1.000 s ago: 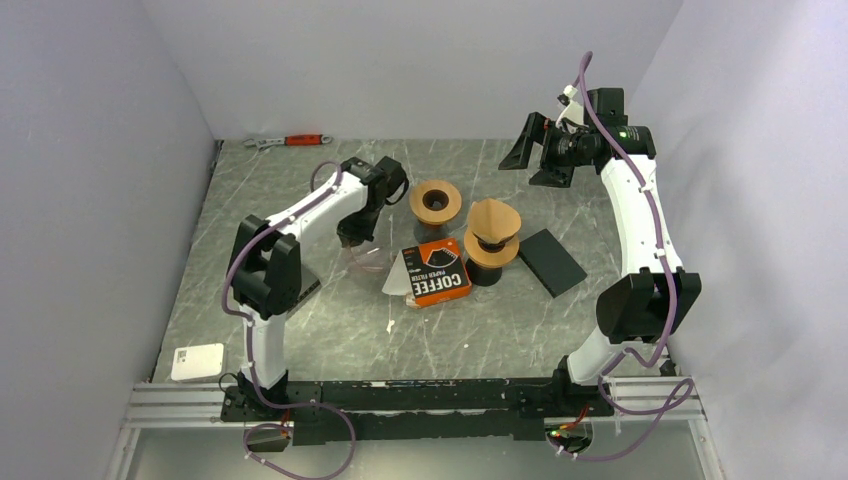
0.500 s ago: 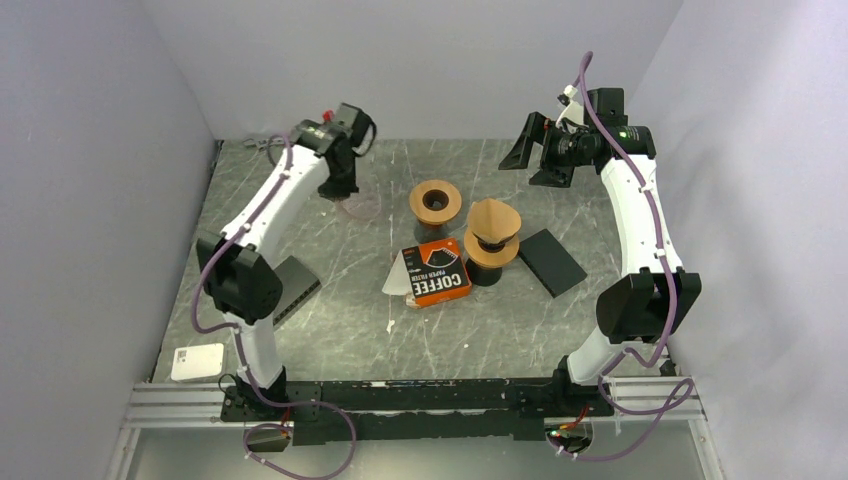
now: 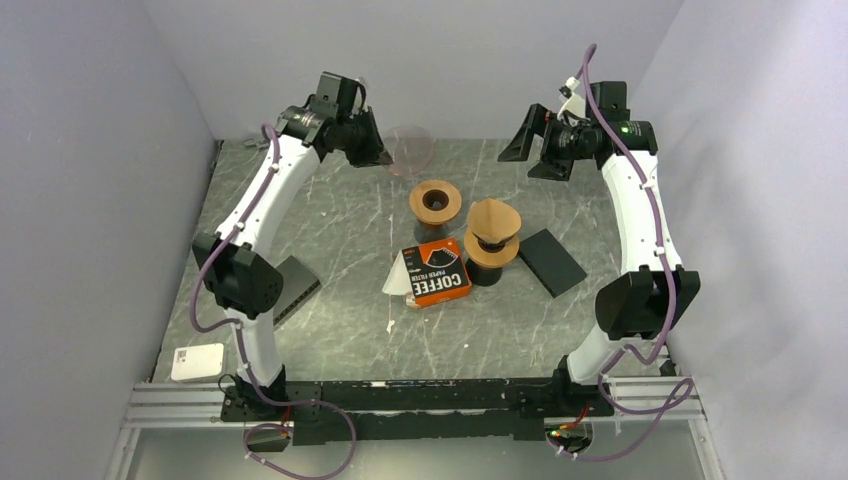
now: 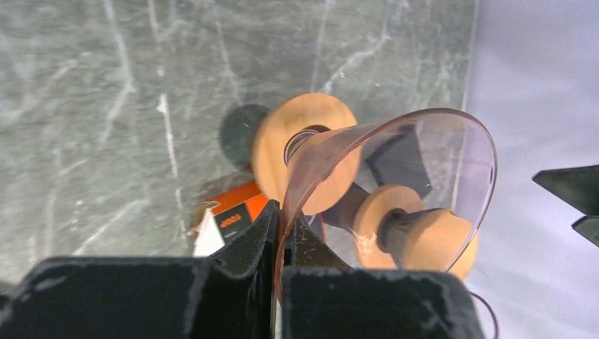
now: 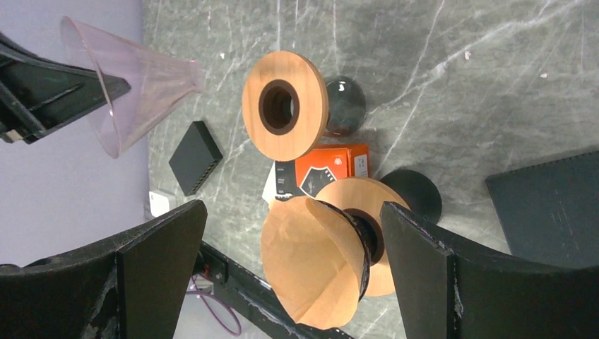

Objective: Place the coffee filter in the dripper

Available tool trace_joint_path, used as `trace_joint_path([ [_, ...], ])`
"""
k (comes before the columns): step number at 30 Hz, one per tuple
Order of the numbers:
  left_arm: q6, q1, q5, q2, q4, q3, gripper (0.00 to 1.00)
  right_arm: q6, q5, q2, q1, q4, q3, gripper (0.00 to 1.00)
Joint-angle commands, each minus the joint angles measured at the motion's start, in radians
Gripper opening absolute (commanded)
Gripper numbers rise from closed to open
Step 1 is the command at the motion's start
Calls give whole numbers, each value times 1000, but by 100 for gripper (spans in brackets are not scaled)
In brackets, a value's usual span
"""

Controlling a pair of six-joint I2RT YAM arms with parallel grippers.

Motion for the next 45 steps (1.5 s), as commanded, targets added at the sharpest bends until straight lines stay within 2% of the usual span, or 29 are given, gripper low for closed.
trace_joint_path([
  [1,-83,-2,165,40,121,61,0,12,-19,20,-4,19,83,99],
  [8,-94,-32,209,137,119,152,0,47,-54,43,-4,46,106,99],
  [12,-98,-58,178,179,63,212,0,73,-79,43,-5,69,92,99],
  [22,-109,-94,129,157,17,124,0,85,-99,41,-4,82,70,99],
  [28,-97,-96,96,170,-39,146,0,82,-100,36,-4,79,58,99],
  [39,-85,-97,102,180,-29,101,0,81,-103,38,-4,80,48,99],
  [45,-63,-100,57,190,-54,116,0,83,-104,36,-4,83,40,99],
])
